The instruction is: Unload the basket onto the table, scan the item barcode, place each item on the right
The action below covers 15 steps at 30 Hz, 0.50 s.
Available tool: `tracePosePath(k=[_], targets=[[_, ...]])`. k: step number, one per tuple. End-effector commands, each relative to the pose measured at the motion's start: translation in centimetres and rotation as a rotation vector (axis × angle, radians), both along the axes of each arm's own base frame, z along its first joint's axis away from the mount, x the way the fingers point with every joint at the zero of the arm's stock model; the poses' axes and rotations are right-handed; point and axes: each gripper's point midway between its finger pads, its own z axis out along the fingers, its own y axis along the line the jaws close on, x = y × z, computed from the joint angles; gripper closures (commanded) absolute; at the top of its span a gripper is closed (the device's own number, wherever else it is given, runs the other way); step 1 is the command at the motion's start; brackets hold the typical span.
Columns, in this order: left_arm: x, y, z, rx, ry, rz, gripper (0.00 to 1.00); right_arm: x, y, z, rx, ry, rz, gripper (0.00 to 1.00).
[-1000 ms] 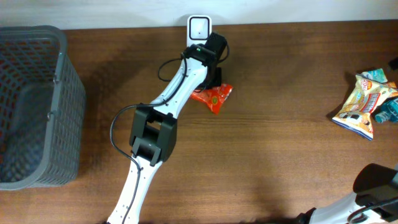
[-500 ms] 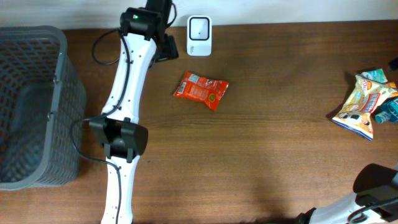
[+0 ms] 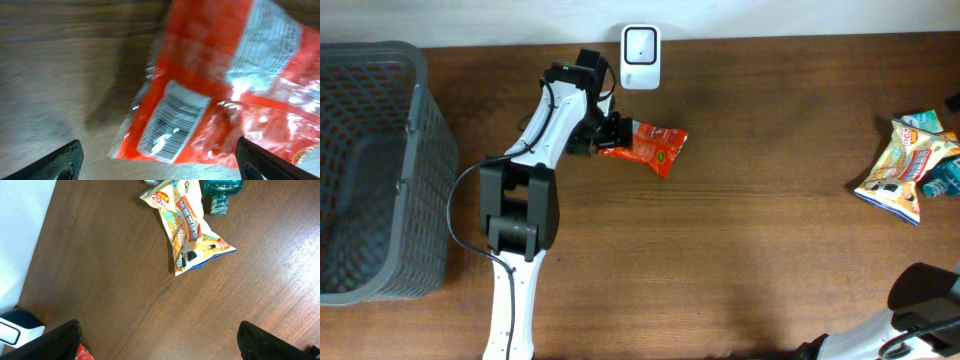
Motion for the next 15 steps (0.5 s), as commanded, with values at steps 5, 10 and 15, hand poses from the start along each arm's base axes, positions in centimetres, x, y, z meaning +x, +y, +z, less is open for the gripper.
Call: tracePosePath(k=[5,10,15], targets=[[0.3,-1.6,-1.5,-0.098,-0.034,-0.054,0.5,0.0,0.0,0.1,0.002,-0.005,-0.007,0.02],[1.3,1.1,-0.8,0.044,-0.077,-0.033,0.78,0.0,0.0,0.1,0.002,-0.005,-0.007,0.02],[4.5,5.2,9.0,0.277,-0.282,0.02,0.86,0.0,0.0,0.1,0.002,-0.005,-0.007,0.02]])
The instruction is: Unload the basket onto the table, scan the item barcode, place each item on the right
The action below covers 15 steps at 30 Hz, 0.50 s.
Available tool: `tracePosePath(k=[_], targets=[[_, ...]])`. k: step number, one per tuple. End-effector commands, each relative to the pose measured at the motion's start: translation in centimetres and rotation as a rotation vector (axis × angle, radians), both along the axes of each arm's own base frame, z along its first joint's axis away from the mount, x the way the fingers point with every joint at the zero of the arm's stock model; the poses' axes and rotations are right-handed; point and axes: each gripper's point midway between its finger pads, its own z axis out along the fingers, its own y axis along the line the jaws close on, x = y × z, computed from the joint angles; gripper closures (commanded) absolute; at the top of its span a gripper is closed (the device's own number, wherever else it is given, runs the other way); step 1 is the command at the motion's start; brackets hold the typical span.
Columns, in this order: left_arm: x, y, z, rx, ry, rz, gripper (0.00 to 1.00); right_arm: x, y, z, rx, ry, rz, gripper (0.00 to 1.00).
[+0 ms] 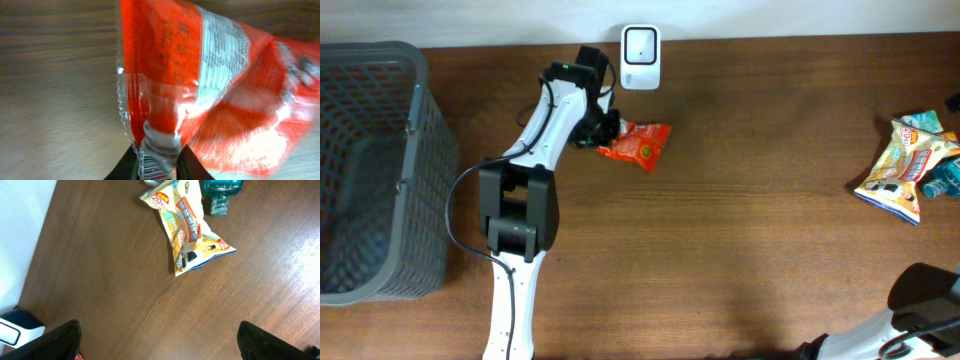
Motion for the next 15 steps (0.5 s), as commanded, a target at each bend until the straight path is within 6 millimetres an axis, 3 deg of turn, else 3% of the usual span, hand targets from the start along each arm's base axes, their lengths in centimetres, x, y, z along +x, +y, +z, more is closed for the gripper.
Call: tracePosePath(k=[1,4,5,7,9,11,12,13,14,15], targets=[[3.7,4.3,9.8,0.21,-0.262,0.058,0.87,0.0,0.0,0.1,0.002,-0.005,-0.007,0.02],[4.6,8.8,15.3,0.452,-0.396,0.136,0.87,0.0,0.0,0.1,0.002,-0.005,-0.007,0.02],[4.6,9.7,15.7,0.51,-0.407,0.15,0.88,0.0,0.0,0.1,0.002,-0.005,-0.007,0.02],[4.3,11.3,16.3,0.609,-0.411,0.167,1.0,0.0,0.0,0.1,0.002,-0.005,-0.007,0.02],[4.3,11.6,16.5,0.634,-0.416,0.171,1.0,0.0,0.0,0.1,0.002,-0.005,-0.007,0.02],[3.7,10.2,14.9,0.515,-0.361,0.209,0.67,0.0,0.0,0.1,0.002,-0.005,-0.007,0.02],[3.6,9.5,14.0,0.445,-0.333,0.214,0.44,0.0,0.0,0.1,0.002,-0.005,-0.007,0.02],[3.7,8.3,12.4,0.351,-0.285,0.2,0.1,0.0,0.0,0.1,0.002,-0.005,-0.007,0.02],[3.8,7.9,10.7,0.297,-0.241,0.196,0.01,0.0,0.0,0.1,0.002,-0.005,-0.007,0.02],[4.0,8.2,9.3,0.295,-0.214,0.201,0.01,0.0,0.0,0.1,0.002,-0.005,-0.007,0.02]])
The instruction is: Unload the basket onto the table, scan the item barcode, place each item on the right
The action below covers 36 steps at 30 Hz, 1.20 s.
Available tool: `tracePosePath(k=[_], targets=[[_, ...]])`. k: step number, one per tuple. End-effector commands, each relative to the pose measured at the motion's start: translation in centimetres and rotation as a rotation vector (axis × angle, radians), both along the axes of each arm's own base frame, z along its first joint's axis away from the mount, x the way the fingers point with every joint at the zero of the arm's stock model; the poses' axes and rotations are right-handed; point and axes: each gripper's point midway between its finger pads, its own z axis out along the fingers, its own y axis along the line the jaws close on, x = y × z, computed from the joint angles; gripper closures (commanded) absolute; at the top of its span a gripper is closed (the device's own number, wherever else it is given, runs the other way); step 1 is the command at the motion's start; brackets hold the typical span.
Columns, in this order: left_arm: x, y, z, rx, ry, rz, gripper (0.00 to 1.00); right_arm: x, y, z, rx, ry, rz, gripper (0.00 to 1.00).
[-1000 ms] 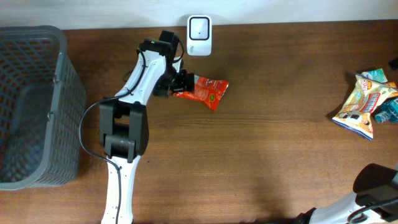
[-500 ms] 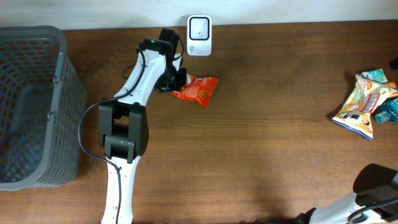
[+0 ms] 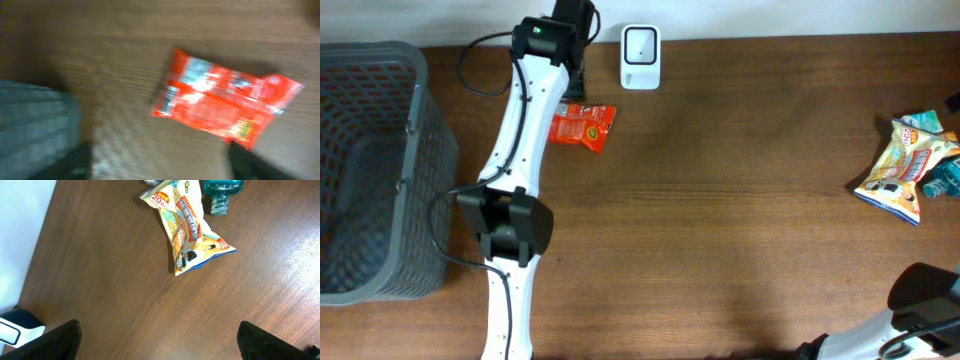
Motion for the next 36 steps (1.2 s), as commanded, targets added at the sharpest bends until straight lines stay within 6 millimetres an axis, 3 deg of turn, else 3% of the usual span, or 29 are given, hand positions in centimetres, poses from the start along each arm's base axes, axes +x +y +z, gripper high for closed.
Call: tracePosePath(k=[1,5,7,9,12,14,17,20,22,26,28,32,34,36], targets=[[0.6,0.1,-5.9,-0.15,0.114,0.045,0.01,0.0,0.0,0.1,0.002,-0.005,-0.008,0.02],[0.3,3.3,-11.2,-0.185,0.228,0.125,0.0,0.0,0.0,0.1,0.002,-0.005,-0.008,0.02],[0.3,3.5,-12.6,-0.272,0.257,0.142,0.11,0.0,0.0,0.1,0.003,-0.005,-0.008,0.02],[0.1,2.5,-14.0,-0.401,0.302,0.123,0.23,0.0,0.0,0.1,0.003,-0.005,-0.008,0.02],[0.1,-0.1,-15.9,-0.548,0.347,0.051,0.18,0.0,0.0,0.1,0.002,-0.005,-0.008,0.02],[0.0,-2.3,-16.8,-0.663,0.378,-0.016,0.21,0.0,0.0,0.1,0.002,-0.005,-0.008,0.02],[-0.3,-2.4,-18.3,-0.667,0.404,-0.008,0.25,0.0,0.0,0.1,0.002,-0.005,-0.008,0.02],[-0.1,-2.3,-18.3,-0.668,0.398,-0.008,0.73,0.0,0.0,0.1,0.003,-0.005,-0.008,0.01],[-0.1,-2.2,-17.9,-0.667,0.396,-0.007,0.86,0.0,0.0,0.1,0.003,-0.005,-0.008,0.02],[0.6,-1.7,-14.8,-0.635,0.344,-0.017,0.93,0.0,0.0,0.1,0.002,-0.005,-0.008,0.02],[1.6,-0.4,-11.4,-0.561,0.261,-0.024,1.0,0.0,0.0,0.1,0.002,-0.005,-0.008,0.02],[3.1,2.2,-3.9,-0.397,0.046,-0.028,1.0,0.0,0.0,0.1,0.002,-0.005,-0.008,0.02],[3.2,3.5,-2.1,-0.289,0.002,-0.024,1.0,0.0,0.0,0.1,0.002,-0.005,-0.008,0.02],[2.5,6.2,-1.0,-0.053,-0.004,0.036,1.0,0.0,0.0,0.1,0.002,-0.005,-0.008,0.02]])
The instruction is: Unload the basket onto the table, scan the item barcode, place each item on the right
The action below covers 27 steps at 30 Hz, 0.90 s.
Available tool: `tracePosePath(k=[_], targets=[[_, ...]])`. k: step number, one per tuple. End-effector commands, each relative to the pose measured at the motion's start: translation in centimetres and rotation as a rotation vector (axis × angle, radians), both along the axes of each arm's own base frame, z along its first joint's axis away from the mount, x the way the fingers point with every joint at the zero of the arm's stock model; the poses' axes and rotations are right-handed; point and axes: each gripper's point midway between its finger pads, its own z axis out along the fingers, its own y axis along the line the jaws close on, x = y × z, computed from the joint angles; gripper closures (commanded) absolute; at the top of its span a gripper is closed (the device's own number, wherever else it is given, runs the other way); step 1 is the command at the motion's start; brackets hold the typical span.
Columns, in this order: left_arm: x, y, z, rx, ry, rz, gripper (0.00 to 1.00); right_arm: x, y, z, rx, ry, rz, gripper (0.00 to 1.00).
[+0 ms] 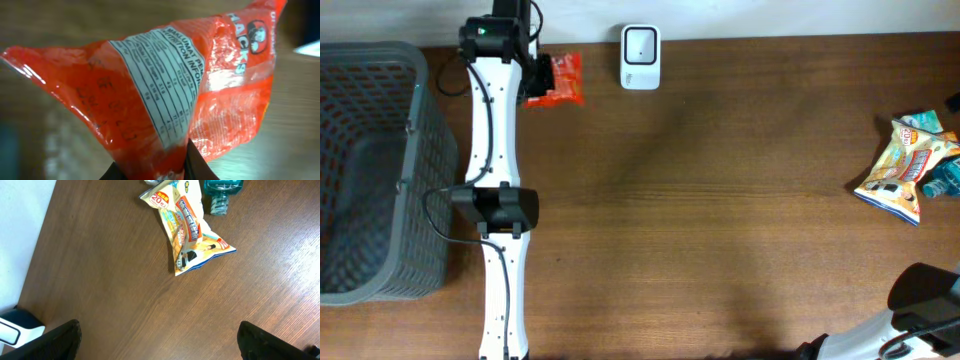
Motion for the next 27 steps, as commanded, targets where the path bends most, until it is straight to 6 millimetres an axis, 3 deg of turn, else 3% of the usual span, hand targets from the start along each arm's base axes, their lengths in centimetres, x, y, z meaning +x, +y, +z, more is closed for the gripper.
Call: tracePosePath(k=[1,6,9,11,14,17,20,23,27], targets=[[-1.4,4.8,3.7,0.461,-0.03,0.089,1.0,0.0,0.0,0.1,0.002,-0.005,-0.008,0.02],[-1.7,3.9,4.8,0.672,-0.065,0.144,1.0,0.0,0.0,0.1,0.002,-0.005,-0.008,0.02],[-2.1,1.2,3.1,0.699,-0.022,0.072,1.0,0.0,0.0,0.1,0.002,-0.005,-0.008,0.02],[-2.6,-1.1,1.9,0.757,0.005,0.015,1.0,0.0,0.0,0.1,0.002,-0.005,-0.008,0.02],[-3.3,-4.7,1.9,0.879,-0.021,-0.064,1.0,0.0,0.0,0.1,0.002,-0.005,-0.008,0.02],[-4.5,-10.4,2.4,0.917,-0.086,-0.168,0.97,0.0,0.0,0.1,0.002,-0.005,-0.008,0.02],[-6.7,-16.1,1.5,0.853,-0.104,-0.283,0.93,0.0,0.0,0.1,0.002,-0.005,-0.008,0.02],[-8.3,-19.7,1.5,0.852,-0.137,-0.353,0.93,0.0,0.0,0.1,0.002,-0.005,-0.008,0.02],[-10.4,-23.0,0.0,0.755,-0.104,-0.433,0.95,0.0,0.0,0.1,0.003,-0.005,-0.008,0.02]])
